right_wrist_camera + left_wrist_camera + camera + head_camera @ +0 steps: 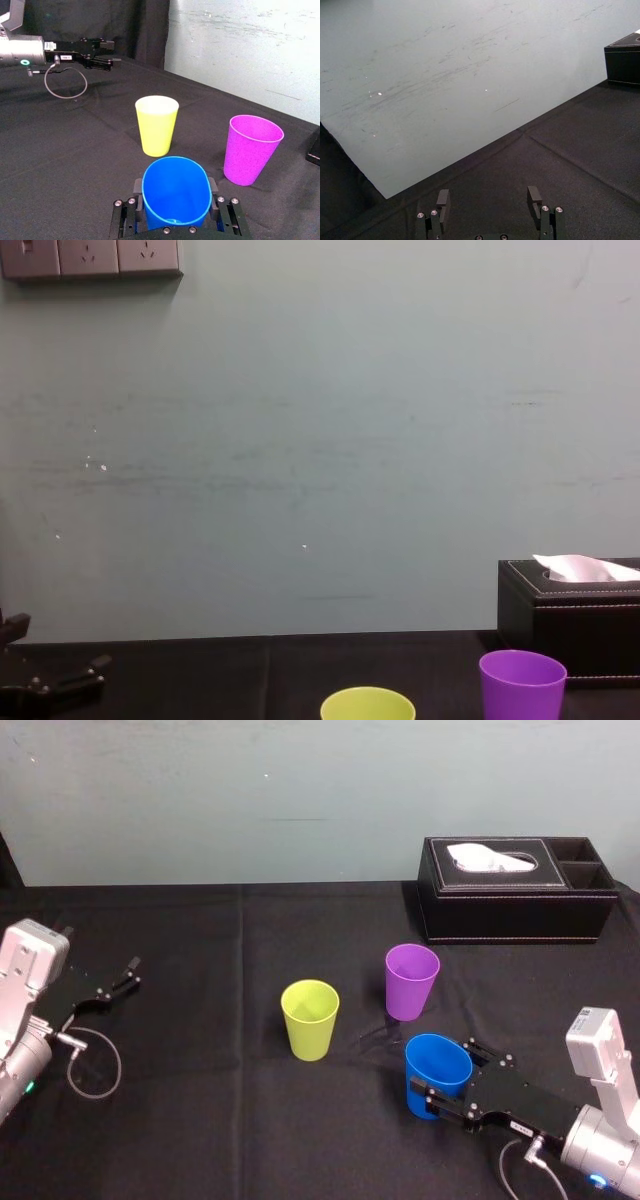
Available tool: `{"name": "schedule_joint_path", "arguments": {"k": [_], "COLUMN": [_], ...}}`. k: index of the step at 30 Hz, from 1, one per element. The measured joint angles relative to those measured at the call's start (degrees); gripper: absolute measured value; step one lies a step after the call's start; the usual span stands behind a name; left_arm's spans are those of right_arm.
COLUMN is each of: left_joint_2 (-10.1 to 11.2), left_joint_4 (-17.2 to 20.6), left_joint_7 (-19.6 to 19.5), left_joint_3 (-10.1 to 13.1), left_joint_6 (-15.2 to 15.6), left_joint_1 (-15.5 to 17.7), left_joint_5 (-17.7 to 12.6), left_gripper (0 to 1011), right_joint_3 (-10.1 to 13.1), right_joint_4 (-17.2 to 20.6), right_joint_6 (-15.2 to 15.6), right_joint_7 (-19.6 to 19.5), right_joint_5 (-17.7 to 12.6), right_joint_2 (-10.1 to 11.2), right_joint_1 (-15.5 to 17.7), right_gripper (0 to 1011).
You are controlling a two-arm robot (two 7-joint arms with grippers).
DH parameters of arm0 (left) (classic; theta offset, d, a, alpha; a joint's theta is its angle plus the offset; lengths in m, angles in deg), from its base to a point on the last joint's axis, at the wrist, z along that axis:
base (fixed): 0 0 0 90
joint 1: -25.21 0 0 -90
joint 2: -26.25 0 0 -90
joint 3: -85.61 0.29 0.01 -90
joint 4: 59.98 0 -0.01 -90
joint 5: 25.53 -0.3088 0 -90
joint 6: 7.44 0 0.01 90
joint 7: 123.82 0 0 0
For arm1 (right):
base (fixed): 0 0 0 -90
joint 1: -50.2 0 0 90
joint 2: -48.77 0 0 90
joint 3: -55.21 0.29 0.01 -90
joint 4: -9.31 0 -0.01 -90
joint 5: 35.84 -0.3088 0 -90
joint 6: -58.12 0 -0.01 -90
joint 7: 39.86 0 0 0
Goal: Stack the three plastic cups sequentially using one hand.
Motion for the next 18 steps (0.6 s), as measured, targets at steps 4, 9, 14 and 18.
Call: {"name": "schedule_joint_path", "arguments": {"k": [4, 9, 14, 18], "left_joint_2": [0.00, 0.00, 0.00, 0.00], "left_joint_4": [0.00, 0.00, 0.00, 0.00], "left_joint_7": [0.00, 0.00, 0.00, 0.00], "left_joint_3": [0.00, 0.00, 0.00, 0.00], "left_joint_6": [0.00, 0.00, 0.00, 0.00], "left_joint_1": [0.00, 0.00, 0.00, 0.00], "left_joint_5": [0.00, 0.00, 0.00, 0.00], "left_gripper": [1010, 1010, 1010, 1010], "right_joint_3": [0.00, 0.33, 1.70, 2.71], "right_joint_4": [0.00, 0.50, 3.08, 5.35], "right_joint_6": [-0.01, -0.34, -0.20, 1.30], "right_joint_7": [0.02, -0.01, -0.84, -1.68], "right_joint_5": [-0.03, -0.01, -0.07, -0.24], "right_joint_2": [0.00, 0.07, 0.69, 1.20], "right_joint_1": [0.01, 0.39, 1.53, 1.83], "right_gripper": [723, 723, 723, 723]}}
